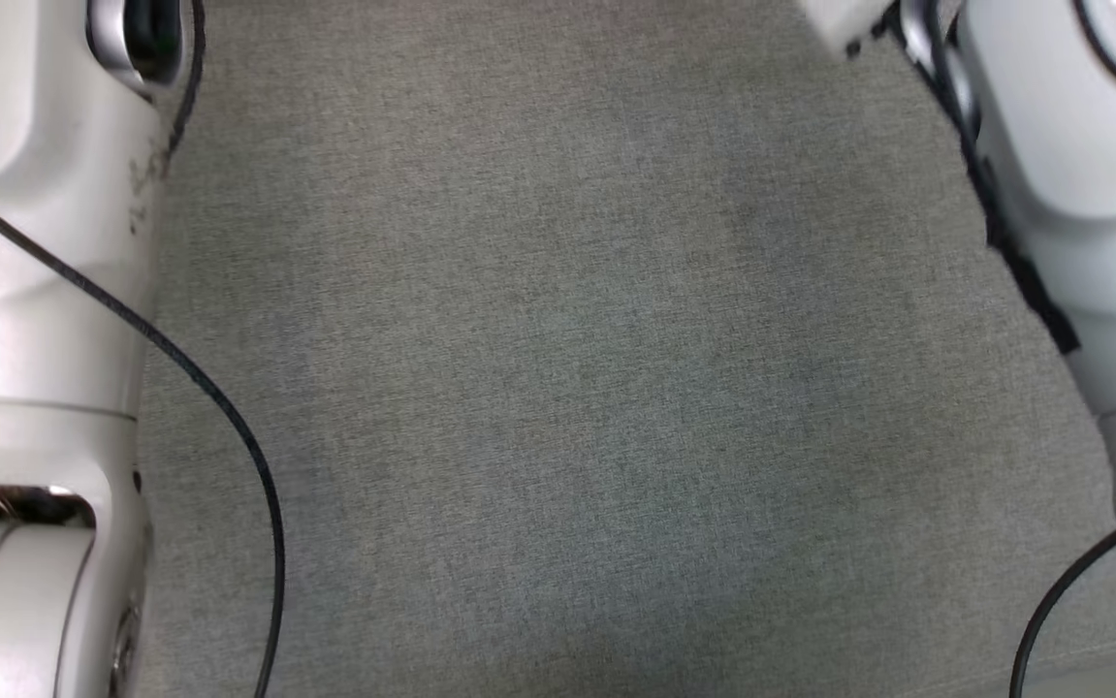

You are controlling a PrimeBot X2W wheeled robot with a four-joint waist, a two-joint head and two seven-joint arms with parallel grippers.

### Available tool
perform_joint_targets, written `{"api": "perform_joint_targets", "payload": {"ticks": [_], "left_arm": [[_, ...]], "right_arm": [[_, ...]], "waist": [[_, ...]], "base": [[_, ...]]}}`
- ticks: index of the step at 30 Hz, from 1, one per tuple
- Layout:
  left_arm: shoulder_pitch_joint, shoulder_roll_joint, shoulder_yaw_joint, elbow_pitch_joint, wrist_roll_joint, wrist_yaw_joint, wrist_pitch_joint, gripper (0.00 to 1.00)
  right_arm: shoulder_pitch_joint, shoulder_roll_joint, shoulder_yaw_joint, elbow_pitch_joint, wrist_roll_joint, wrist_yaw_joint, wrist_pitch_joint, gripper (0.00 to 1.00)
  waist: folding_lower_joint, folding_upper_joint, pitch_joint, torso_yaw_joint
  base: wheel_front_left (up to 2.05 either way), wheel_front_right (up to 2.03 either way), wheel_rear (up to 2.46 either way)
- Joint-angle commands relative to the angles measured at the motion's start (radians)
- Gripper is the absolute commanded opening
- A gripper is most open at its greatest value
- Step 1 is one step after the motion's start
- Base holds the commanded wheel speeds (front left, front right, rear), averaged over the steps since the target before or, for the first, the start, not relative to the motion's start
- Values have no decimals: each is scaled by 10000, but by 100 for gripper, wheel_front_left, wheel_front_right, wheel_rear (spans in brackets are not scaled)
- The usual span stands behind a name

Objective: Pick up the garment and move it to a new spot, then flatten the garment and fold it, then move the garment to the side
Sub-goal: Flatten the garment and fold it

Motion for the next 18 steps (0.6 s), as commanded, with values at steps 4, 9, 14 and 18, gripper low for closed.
{"api": "perform_joint_targets", "payload": {"ticks": [4,9,14,18], "left_arm": [[720,-71,428,382,288,-334,-23,0],[1667,-183,591,879,644,-614,-23,0],[2008,-238,353,1957,905,-649,-25,0],[2491,-316,162,2697,1014,-745,-22,0]], "right_arm": [[986,-147,254,132,423,-8,-7,0],[1976,-476,840,255,984,-8,-9,0],[2517,-765,1385,352,1418,-8,-8,0],[3035,-1036,1924,448,1860,-8,-9,0]], "waist": [[0,0,-405,205],[0,0,-1149,438],[0,0,-1651,641],[0,0,-2090,846]], "base": [[0,0,0],[0,0,0],[0,0,0],[0,0,0]]}}
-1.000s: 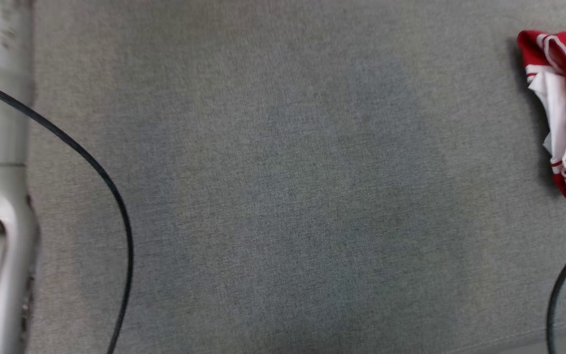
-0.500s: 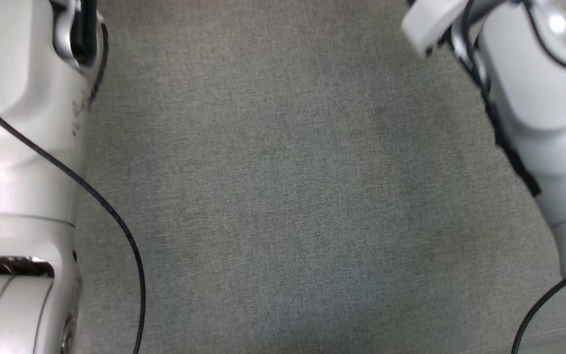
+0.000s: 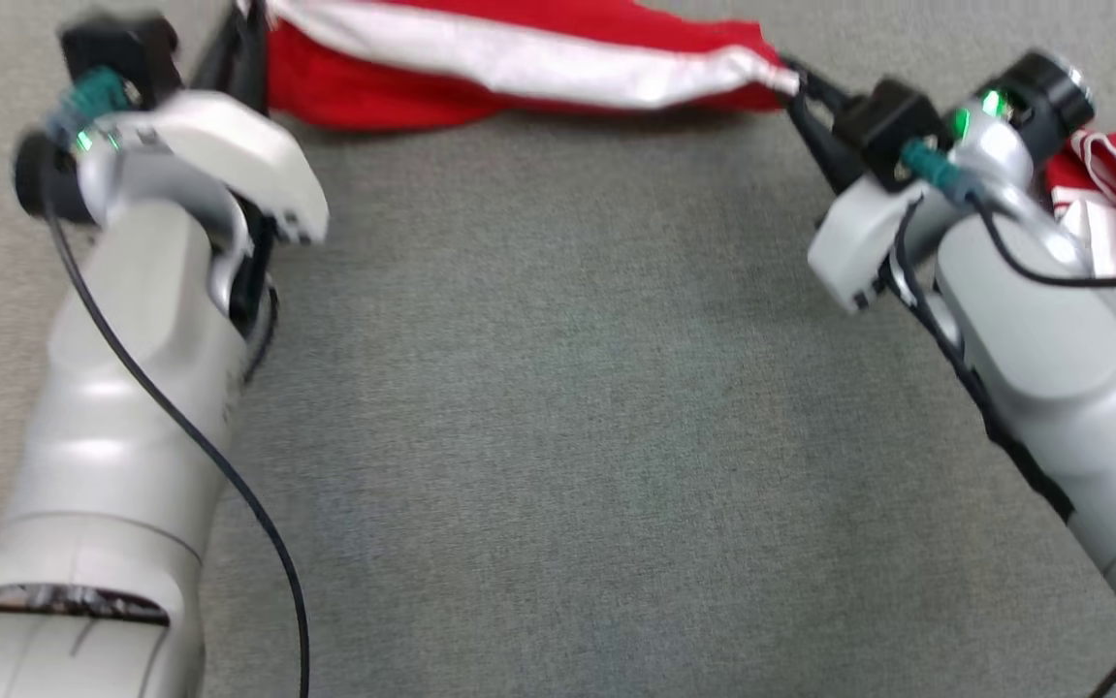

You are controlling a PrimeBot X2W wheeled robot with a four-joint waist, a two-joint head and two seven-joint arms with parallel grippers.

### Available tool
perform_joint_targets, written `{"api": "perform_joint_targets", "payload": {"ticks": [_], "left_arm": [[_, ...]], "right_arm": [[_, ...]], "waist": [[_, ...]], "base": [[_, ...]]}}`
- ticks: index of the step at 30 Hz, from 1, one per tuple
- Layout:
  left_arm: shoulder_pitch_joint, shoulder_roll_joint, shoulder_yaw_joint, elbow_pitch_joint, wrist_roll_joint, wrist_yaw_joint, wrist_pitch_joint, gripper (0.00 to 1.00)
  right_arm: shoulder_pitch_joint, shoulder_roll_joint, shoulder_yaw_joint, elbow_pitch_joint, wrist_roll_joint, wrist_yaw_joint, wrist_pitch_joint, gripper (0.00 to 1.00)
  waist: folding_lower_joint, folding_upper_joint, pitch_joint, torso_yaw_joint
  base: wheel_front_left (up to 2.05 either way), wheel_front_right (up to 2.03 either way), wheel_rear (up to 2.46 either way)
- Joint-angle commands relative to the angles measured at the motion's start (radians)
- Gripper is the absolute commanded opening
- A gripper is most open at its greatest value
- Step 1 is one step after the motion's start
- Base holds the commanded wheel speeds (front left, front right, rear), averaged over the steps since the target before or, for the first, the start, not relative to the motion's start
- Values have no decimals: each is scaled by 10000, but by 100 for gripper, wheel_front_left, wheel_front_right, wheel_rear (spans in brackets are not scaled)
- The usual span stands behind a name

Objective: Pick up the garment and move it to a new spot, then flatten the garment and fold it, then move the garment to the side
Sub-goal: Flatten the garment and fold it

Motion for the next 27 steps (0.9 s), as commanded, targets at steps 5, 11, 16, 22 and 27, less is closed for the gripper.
{"api": "perform_joint_targets", "payload": {"ticks": [5,11,16,22,27], "left_arm": [[713,-65,-476,863,160,-260,-23,0],[1422,-109,-1406,1549,519,-446,116,0],[1924,-117,-2122,1781,872,-503,483,0],[2539,-114,-2622,1887,930,-555,826,0],[3151,-109,-2921,1924,795,-561,1021,0]], "right_arm": [[794,-378,811,254,705,-8,-9,0],[1404,-679,1738,489,1631,-8,-9,0],[1666,-900,2492,627,2288,-8,-8,0],[2048,-1111,3562,880,3244,-8,-9,0],[2522,-1227,4672,807,4276,-8,-8,0]], "waist": [[-1,0,-841,484],[-1,0,-1381,830],[-1,0,-1673,1022],[-1,0,-2042,1119],[-1,0,-2606,1143]], "base": [[0,0,0],[0,0,0],[0,0,0],[0,0,0],[0,0,0]]}}
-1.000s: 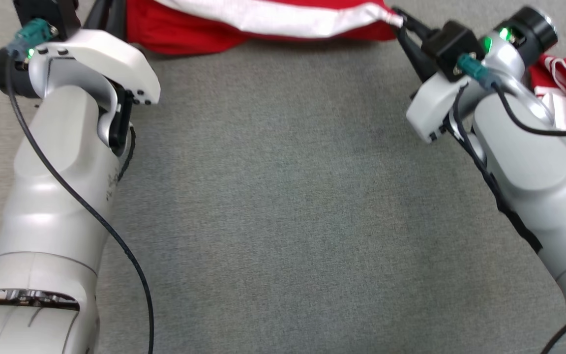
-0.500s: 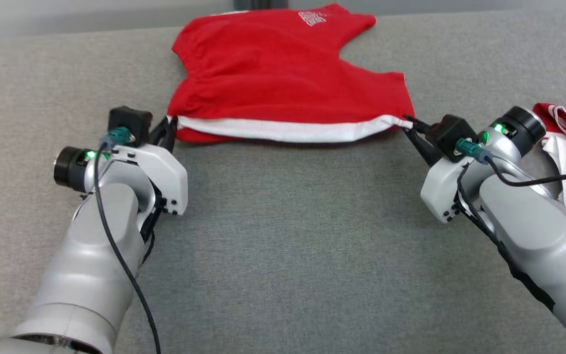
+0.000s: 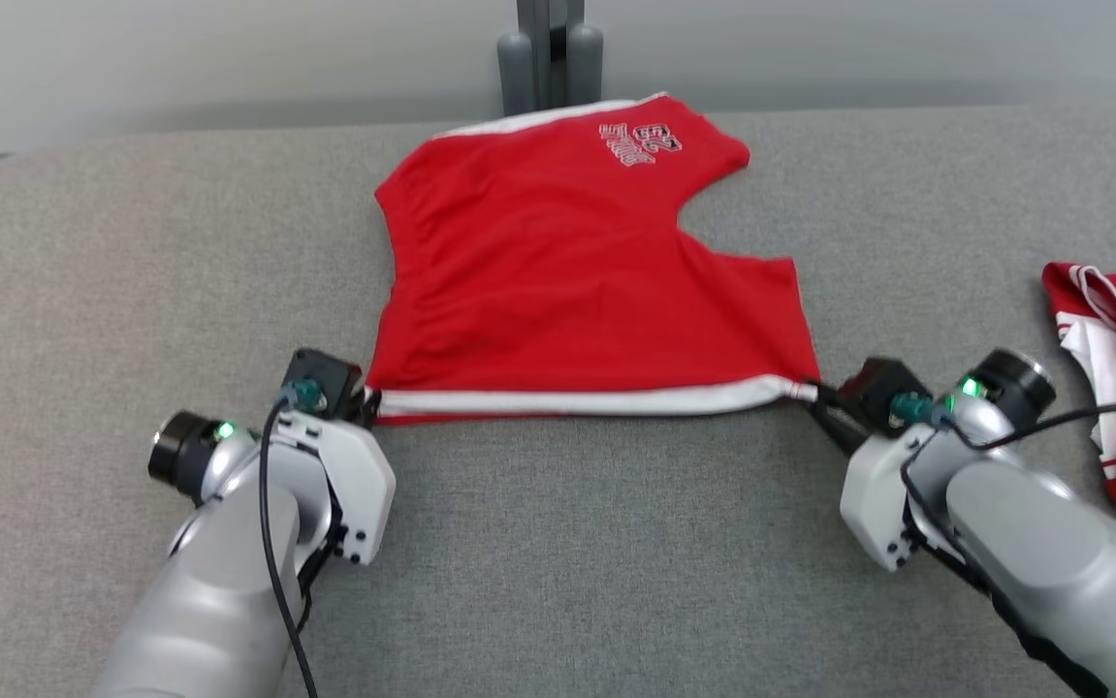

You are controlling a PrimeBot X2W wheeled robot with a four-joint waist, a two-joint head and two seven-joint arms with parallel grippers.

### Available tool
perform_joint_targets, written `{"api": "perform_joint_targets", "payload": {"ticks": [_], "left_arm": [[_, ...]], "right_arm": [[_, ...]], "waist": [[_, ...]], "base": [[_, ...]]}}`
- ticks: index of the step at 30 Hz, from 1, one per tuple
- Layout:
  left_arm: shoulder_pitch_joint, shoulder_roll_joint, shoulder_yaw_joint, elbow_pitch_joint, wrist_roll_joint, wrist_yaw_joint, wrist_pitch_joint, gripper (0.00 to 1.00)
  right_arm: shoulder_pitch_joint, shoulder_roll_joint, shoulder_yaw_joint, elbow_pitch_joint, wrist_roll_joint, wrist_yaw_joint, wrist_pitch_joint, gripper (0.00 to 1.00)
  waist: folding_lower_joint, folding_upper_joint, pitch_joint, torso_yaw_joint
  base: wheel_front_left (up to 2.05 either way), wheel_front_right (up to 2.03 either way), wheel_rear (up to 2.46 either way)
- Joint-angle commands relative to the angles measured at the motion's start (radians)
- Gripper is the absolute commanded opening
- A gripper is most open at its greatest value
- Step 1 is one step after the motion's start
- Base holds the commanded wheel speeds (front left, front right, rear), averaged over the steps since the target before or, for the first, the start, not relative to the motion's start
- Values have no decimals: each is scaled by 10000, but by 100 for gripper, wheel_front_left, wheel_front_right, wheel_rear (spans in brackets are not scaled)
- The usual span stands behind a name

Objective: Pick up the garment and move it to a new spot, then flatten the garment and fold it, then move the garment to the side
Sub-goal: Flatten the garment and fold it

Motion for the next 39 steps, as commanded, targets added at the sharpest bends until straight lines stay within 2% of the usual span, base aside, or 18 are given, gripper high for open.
{"api": "perform_joint_targets", "payload": {"ticks": [1,10,16,26,32,39], "left_arm": [[338,78,-82,43,-97,2,40,0],[1562,78,-1064,-159,-771,1,141,0],[2016,76,-1635,-232,-1172,-1,190,0],[3035,202,-2571,-720,-2077,-1,-226,0],[3678,487,-2956,-1170,-2742,-1,-433,0],[4320,1026,-3680,-1937,-3271,-1,-463,0]], "right_arm": [[256,-153,313,-80,342,-8,-8,0],[1248,-588,1084,-598,1591,-8,45,0],[1901,-905,1116,-1250,1247,-8,524,0],[2992,-1773,1115,-2358,1777,-8,699,0],[3411,-2088,1116,-2877,2160,-8,482,0],[3865,-2575,1117,-3649,2013,-8,570,0]], "waist": [[0,0,-382,21],[0,0,-1669,74],[0,0,-2031,130],[0,0,-2697,374],[0,0,-2916,409],[0,0,-3013,378]], "base": [[0,0,0],[0,0,0],[0,0,0],[0,0,0],[0,0,0],[0,0,0]]}}
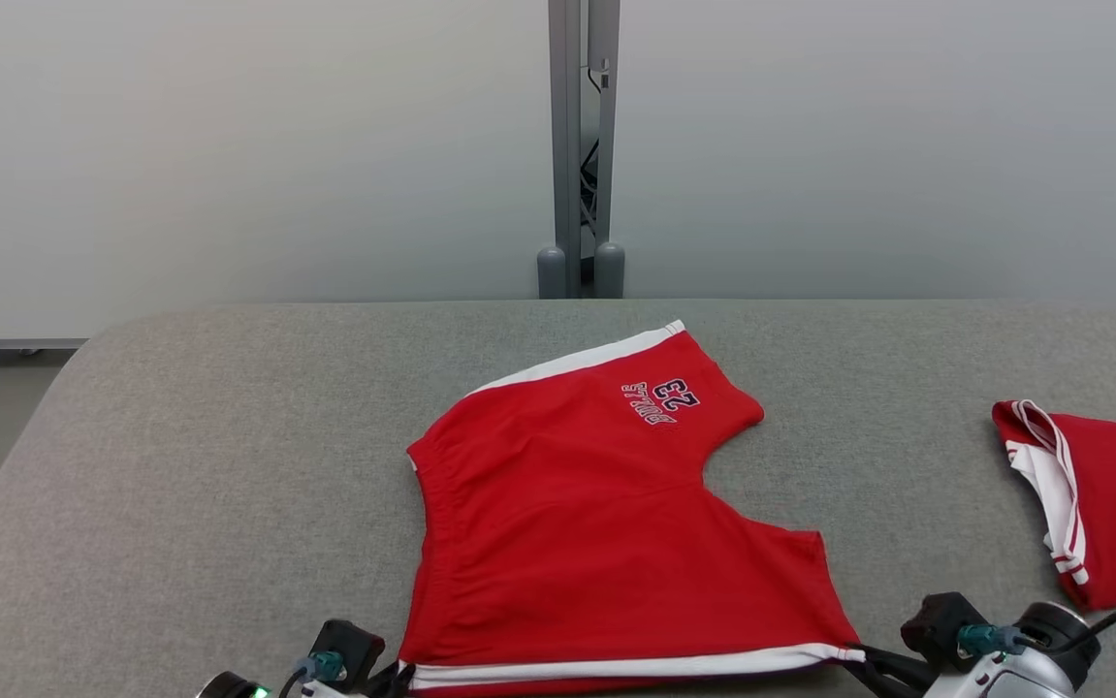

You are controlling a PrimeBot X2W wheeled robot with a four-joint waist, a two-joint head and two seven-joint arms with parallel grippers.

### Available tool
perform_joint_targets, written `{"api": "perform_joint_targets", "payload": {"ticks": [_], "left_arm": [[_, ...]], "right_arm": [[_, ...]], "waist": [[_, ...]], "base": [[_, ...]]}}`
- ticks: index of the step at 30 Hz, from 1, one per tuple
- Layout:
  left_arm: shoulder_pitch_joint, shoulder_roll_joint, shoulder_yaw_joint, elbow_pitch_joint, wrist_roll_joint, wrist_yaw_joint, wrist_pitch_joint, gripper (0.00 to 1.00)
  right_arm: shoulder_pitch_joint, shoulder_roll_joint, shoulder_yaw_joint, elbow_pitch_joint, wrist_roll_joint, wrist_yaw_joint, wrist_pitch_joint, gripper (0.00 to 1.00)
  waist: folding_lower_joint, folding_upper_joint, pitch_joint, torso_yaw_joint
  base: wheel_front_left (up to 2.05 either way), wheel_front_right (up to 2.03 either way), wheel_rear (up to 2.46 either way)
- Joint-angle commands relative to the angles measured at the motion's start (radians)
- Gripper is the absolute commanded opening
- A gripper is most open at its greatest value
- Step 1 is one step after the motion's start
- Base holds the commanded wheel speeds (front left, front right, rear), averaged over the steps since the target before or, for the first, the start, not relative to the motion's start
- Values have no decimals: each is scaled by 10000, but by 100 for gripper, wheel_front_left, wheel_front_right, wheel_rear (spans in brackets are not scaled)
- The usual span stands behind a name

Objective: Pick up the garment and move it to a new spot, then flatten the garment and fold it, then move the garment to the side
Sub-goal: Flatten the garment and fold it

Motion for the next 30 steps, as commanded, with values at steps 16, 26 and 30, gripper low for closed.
{"api": "perform_joint_targets", "payload": {"ticks": [16,26,30], "left_arm": [[1310,1415,-845,-1910,-114,113,-123,0],[1861,1968,-886,-3499,-298,419,321,0],[2015,2279,-1086,-4175,-193,372,691,0]], "right_arm": [[984,-1215,-13,-2026,467,-8,195,0],[1206,-1493,-5,-2775,594,-8,397,0],[1372,-1568,-15,-2960,703,-8,435,0]], "waist": [[0,-1,-26,-83],[0,-1,-85,-144],[0,-1,-66,3]], "base": [[0,0,0],[0,0,0],[0,0,0]]}}
